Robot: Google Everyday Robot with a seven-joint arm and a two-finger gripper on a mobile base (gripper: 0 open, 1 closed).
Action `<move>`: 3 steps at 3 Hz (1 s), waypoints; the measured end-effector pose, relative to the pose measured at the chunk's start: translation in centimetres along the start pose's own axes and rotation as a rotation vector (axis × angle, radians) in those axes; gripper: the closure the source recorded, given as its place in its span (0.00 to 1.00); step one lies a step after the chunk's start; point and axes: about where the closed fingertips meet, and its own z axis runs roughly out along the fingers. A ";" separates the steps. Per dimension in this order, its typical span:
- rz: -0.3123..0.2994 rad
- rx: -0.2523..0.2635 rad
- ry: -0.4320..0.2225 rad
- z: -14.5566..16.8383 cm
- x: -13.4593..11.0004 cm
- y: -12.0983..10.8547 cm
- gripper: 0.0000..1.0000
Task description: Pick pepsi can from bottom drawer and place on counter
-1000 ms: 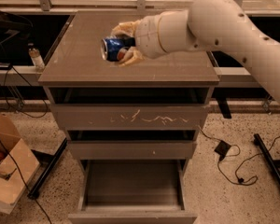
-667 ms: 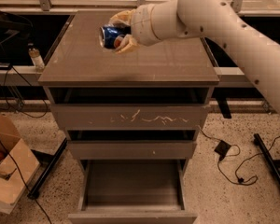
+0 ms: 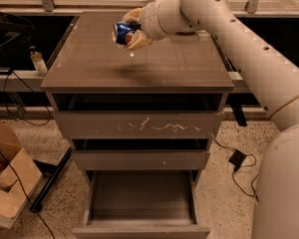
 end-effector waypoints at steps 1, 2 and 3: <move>0.007 0.009 0.006 0.0 0.6 -0.7 0.35; 0.007 0.009 0.006 0.0 0.6 -0.7 0.12; 0.007 0.009 0.006 0.0 0.6 -0.7 0.00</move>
Offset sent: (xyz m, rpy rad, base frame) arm 0.0076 -0.0037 0.0025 0.0045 -0.0016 -0.0123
